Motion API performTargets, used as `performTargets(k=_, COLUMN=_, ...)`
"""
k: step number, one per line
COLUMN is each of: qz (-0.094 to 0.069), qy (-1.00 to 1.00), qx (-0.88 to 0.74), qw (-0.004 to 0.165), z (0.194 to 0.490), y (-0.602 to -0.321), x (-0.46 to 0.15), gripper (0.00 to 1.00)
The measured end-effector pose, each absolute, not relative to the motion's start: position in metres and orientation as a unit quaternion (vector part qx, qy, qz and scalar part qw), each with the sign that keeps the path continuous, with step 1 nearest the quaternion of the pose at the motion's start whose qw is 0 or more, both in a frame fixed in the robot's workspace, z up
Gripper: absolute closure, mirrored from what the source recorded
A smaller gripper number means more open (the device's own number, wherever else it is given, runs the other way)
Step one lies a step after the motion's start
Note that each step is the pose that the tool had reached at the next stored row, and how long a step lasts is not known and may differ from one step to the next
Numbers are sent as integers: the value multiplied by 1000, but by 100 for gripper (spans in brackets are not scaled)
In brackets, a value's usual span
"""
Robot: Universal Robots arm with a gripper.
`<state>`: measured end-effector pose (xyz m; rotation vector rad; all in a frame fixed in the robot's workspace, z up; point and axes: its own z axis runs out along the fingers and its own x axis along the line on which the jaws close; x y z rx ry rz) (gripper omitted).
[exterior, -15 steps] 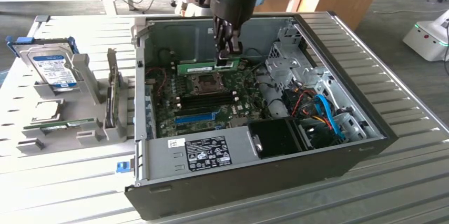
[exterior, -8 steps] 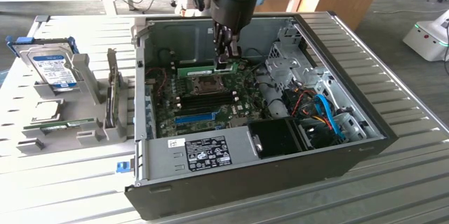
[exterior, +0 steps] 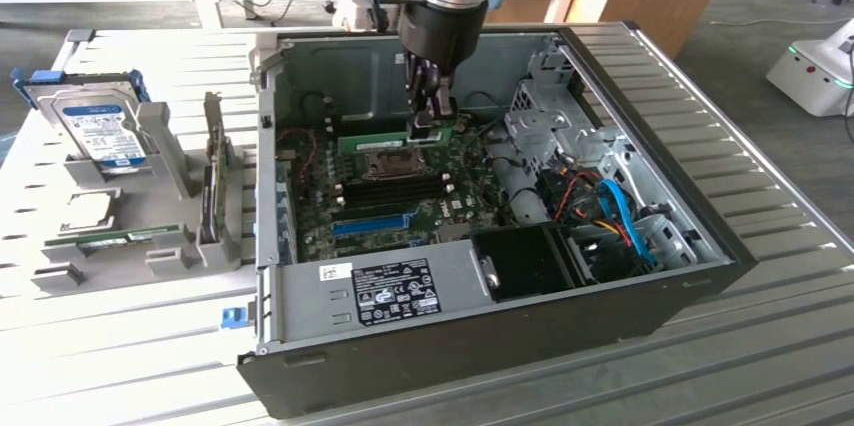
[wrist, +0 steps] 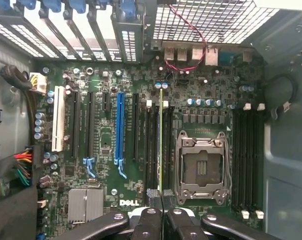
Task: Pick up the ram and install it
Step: 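Insert the ram into the slot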
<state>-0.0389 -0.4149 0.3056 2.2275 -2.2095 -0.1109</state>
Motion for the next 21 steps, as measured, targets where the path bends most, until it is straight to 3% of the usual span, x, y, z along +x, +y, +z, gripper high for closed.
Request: performTargets(k=21, qz=-35, qy=-704, qx=710, qw=1, z=281, y=-415, x=-39, gripper=88)
